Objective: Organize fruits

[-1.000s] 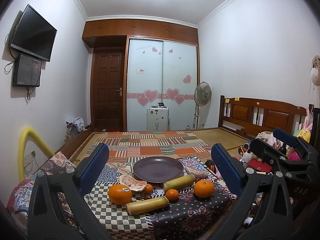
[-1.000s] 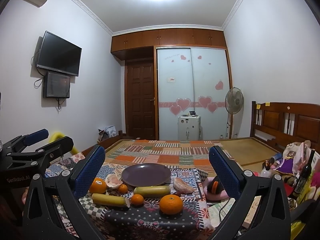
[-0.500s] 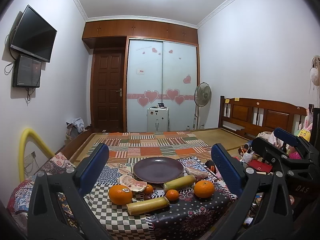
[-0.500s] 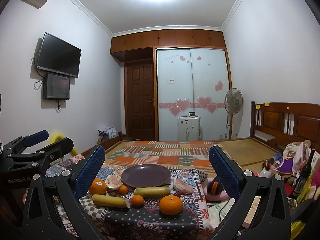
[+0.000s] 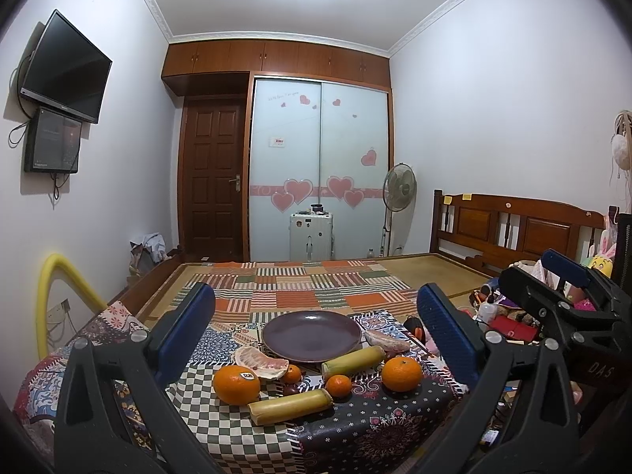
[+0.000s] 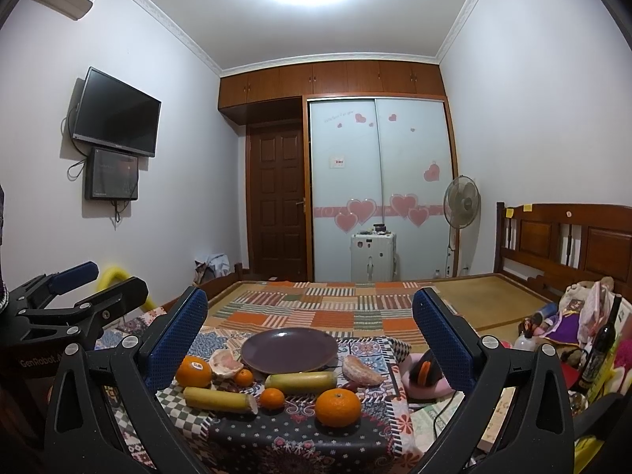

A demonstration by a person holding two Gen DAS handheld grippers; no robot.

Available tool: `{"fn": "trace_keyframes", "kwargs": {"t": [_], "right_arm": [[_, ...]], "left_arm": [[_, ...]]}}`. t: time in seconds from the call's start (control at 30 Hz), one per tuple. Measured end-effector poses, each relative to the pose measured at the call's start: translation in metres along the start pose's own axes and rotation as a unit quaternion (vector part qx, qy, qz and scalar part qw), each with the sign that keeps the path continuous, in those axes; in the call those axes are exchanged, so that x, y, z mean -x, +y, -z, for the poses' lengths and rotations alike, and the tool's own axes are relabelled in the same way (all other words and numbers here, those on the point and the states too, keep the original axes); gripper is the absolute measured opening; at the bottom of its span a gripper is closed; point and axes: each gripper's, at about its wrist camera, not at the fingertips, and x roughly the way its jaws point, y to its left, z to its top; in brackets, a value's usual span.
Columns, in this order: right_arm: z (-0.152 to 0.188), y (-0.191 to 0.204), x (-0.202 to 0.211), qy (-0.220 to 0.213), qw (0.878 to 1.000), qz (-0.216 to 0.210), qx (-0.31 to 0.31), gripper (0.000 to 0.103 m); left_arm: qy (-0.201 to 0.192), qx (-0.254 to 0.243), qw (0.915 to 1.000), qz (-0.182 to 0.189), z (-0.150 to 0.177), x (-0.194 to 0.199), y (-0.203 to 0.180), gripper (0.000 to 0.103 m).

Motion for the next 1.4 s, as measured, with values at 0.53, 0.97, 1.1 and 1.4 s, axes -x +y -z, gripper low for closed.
{"fn": "trace_keyframes", "kwargs": {"t": [0.53,0.97,1.1,1.4], "right_arm": [[0.003,0.002,-0.005,0.008,1.0,0.0,0.004,0.103],[0.046,-0.012,-0.048,0.102,0.995,0.008,0.019,0.103],[0.069,-0.023,-0.069,0.145,0.989,0.02,0.03,0.103],[0.101,-0.041,-0.096,0.212,0.977,0.015,0.028,0.101]], "left_arm": [[0.006,0.001,1.0,0.002,0.003,-0.006,0.0,0.103],[0.081,-0.019,0.9964,-0.016,0.039,-0.053,0.022,0.103],[0.128,-0.025,0.9913,-0.016,0.061,-0.077,0.033,0.097],[0.227,-0.022,0.9737,-0.003,0.11,-0.118,0.052,0.087]]}}
